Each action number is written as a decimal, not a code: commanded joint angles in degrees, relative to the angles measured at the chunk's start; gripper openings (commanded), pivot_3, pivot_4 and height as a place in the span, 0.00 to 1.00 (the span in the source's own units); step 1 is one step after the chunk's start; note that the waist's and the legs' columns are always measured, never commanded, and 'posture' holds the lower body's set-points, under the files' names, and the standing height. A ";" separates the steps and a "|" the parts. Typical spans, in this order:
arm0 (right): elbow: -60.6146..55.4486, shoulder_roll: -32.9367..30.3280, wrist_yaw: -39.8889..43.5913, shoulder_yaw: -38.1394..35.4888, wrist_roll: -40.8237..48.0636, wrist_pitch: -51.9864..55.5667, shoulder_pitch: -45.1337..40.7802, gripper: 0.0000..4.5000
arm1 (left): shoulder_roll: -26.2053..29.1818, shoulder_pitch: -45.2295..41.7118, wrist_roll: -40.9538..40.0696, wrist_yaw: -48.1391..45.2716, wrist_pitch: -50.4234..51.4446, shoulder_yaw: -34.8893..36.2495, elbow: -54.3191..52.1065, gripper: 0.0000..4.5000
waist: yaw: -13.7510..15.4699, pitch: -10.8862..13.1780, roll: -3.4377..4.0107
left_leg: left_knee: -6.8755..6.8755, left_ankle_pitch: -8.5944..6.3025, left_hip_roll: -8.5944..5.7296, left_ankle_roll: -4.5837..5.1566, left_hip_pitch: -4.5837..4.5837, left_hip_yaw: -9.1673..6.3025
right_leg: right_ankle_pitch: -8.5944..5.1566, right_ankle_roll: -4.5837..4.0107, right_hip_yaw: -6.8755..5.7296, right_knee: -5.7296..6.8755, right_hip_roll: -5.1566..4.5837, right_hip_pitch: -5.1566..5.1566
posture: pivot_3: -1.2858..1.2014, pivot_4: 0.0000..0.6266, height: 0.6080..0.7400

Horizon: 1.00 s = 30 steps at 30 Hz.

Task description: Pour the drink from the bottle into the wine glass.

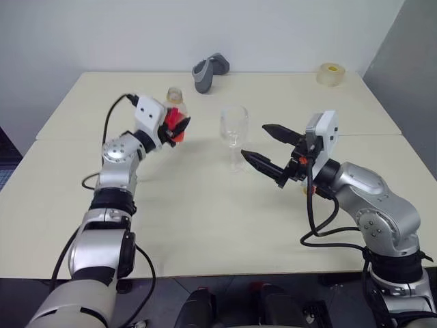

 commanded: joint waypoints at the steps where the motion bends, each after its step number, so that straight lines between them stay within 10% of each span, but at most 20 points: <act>1: 1.83 0.29 0.97 0.50 -2.60 -3.19 -3.64 1.00 | 1.23 -5.03 3.01 -1.34 -6.27 -1.92 2.98 0.43 | 0.02 0.00 0.00 | 0.00 0.00 -0.01 0.00 0.00 0.00 | 0.00 0.00 0.00 0.00 -0.01 0.00 | 0.52 0.24 1.00; 30: 20.64 5.27 4.44 3.51 -16.62 -14.12 -14.77 1.00 | 3.56 -24.30 22.92 7.44 -23.63 -13.12 22.36 0.43 | -0.23 0.02 -0.02 | 0.03 0.03 -0.05 -0.03 -0.31 0.12 | 0.00 0.00 0.05 0.18 -0.02 -0.49 | 0.52 0.24 1.00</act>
